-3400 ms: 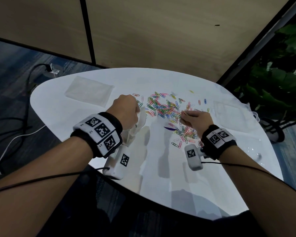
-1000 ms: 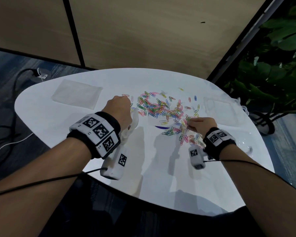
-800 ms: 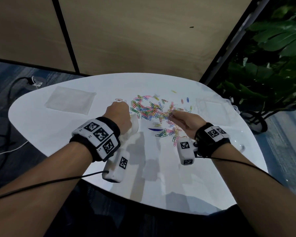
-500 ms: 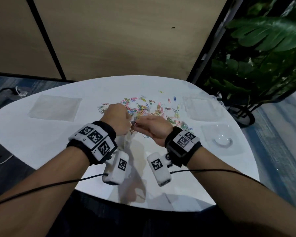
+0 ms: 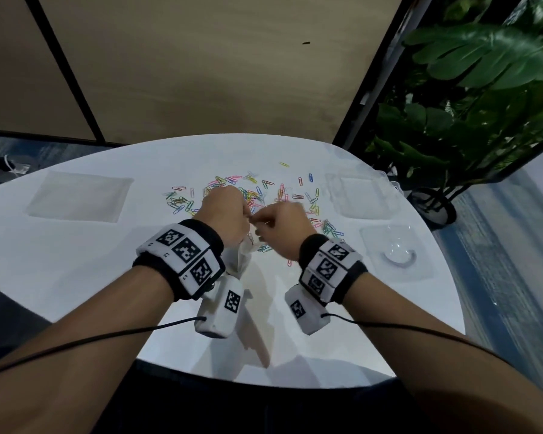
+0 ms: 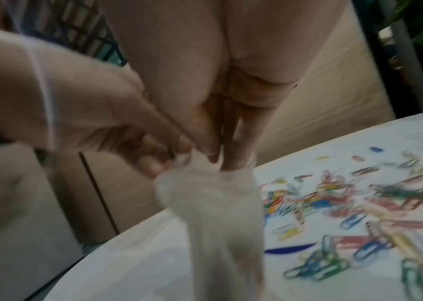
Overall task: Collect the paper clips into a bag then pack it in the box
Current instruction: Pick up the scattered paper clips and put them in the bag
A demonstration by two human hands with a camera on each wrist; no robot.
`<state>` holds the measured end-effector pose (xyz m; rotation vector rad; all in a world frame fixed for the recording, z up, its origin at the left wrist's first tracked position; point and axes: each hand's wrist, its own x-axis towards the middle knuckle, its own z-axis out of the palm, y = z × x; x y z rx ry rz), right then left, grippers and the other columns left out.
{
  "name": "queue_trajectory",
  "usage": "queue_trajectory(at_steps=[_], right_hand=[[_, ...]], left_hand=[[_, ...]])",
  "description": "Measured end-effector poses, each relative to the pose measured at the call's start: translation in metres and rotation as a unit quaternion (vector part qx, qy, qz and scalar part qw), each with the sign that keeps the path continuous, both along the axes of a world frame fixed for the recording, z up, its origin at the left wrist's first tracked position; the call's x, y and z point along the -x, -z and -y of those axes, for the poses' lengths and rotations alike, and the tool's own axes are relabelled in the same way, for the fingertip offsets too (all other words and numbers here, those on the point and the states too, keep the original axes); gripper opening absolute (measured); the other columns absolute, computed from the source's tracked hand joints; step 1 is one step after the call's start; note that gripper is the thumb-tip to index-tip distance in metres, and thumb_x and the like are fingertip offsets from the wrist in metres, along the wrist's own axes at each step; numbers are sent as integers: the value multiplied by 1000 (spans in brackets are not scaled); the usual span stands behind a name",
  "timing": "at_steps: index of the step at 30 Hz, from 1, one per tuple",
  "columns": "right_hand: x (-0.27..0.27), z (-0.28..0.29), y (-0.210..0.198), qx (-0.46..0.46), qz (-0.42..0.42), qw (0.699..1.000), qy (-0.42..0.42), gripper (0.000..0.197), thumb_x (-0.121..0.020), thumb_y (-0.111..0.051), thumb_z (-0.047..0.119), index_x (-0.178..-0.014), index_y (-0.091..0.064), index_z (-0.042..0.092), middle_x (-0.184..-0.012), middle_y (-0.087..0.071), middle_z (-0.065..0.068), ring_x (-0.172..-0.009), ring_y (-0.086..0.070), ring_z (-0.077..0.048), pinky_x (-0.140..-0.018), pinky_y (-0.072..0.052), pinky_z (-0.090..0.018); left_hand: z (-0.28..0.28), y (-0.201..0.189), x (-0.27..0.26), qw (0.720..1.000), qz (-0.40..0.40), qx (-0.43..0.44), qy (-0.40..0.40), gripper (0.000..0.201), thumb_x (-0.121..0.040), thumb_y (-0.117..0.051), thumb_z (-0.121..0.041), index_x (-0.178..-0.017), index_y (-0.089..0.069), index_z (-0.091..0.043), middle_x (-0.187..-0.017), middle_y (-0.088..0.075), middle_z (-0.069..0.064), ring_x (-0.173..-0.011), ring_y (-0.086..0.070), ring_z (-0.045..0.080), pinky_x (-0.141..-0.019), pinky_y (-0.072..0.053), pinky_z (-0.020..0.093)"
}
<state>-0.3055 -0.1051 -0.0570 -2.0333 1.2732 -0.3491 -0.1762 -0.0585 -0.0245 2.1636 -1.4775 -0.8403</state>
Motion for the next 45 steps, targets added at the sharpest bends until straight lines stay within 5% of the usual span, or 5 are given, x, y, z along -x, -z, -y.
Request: queue_trajectory(at_steps=[11, 26, 31, 37, 45], right_hand=[[117, 41, 76, -135, -334, 931, 52, 110, -53, -93, 41, -145, -35, 24, -140, -40, -15, -104, -66, -32, -90, -56, -42], [30, 46, 83, 31, -307, 950, 51, 19, -92, -61, 16, -85, -75, 6, -82, -70, -8, -77, -65, -20, -76, -55, -27], [45, 70, 71, -128, -106, 966, 195, 9, -78, -80, 18, -71, -78, 14, -74, -76, -5, -78, -74, -19, -86, -58, -33], [13, 57, 10, -326, 308, 870, 204, 21, -82, -73, 2, -100, -69, -8, -90, -72, -18, -76, -72, -18, -71, -59, -21], [-37, 2, -9, -362, 325, 866, 111, 19, -88, -66, -1, -104, -64, -11, -87, -68, -16, -73, -70, -18, -75, -60, -23]], left_hand=[[-6, -5, -19, 1000, 9, -4, 7, 23, -88, -54, 1, -99, -73, -4, -108, -71, 14, -85, -72, 33, -83, -61, 42], [-18, -2, -50, 999, 19, -16, -29, 27, -88, -55, 0, -106, -74, -6, -102, -73, 18, -93, -72, 35, -89, -59, 41], [-18, -2, -55, 999, 18, -19, -22, 26, -89, -54, 0, -104, -74, -6, -102, -73, 18, -91, -72, 34, -88, -59, 41], [-18, -2, -53, 999, 18, -24, -14, 27, -88, -50, 0, -103, -72, 0, -92, -74, 19, -88, -73, 33, -87, -60, 41], [-20, -2, -51, 999, -26, -9, -28, 29, -84, -52, 6, -97, -76, -5, -85, -77, 18, -83, -75, 31, -84, -61, 40]])
